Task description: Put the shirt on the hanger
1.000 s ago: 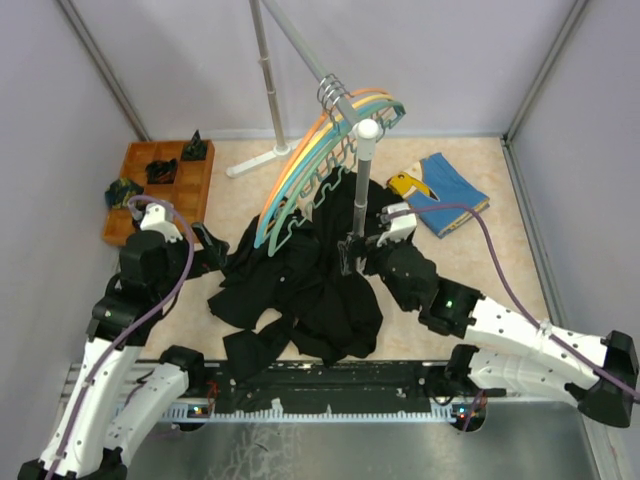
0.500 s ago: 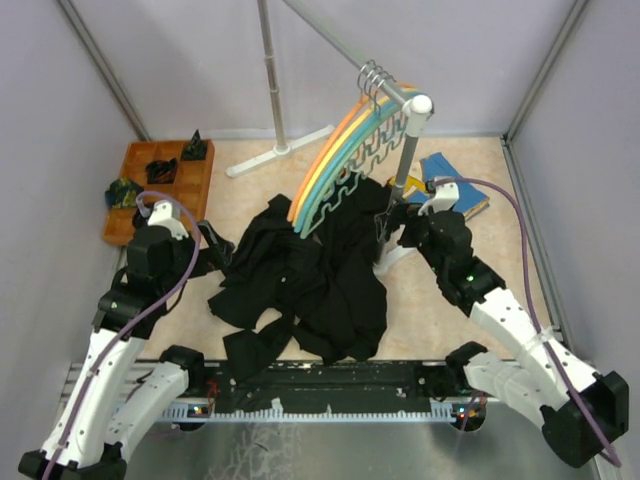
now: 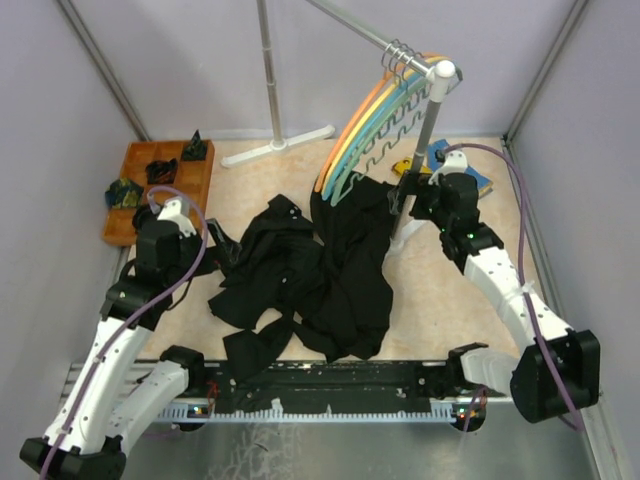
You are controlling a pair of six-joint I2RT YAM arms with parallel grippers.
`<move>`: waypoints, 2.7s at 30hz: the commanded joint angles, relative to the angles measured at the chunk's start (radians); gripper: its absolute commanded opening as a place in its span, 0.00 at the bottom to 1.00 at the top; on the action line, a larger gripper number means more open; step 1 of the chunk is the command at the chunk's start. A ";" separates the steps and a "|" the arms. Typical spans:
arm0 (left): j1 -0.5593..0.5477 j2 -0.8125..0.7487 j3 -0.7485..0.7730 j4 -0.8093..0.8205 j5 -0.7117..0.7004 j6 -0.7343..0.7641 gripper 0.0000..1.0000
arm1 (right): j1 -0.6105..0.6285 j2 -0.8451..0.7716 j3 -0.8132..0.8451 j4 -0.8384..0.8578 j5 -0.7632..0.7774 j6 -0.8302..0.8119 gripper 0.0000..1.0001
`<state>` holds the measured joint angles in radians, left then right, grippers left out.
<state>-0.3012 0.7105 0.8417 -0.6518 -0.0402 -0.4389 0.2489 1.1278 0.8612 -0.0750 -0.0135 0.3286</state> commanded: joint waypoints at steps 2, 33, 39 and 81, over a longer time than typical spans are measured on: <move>0.001 0.006 -0.022 0.043 0.036 -0.020 0.99 | -0.011 0.077 0.103 0.027 -0.033 -0.050 0.99; 0.001 0.057 -0.043 0.074 0.063 -0.006 0.99 | -0.240 -0.122 -0.096 -0.200 0.077 0.327 0.99; 0.001 0.047 -0.055 0.084 0.076 -0.007 0.99 | -0.383 0.194 0.061 -0.080 0.012 0.373 0.99; 0.001 0.063 -0.073 0.105 0.098 0.011 0.99 | -0.597 0.593 0.108 0.058 0.154 0.460 0.03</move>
<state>-0.3012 0.7708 0.7776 -0.5816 0.0425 -0.4454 -0.3134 1.8362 1.0470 -0.0746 0.0944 0.7727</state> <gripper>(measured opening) 0.990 0.014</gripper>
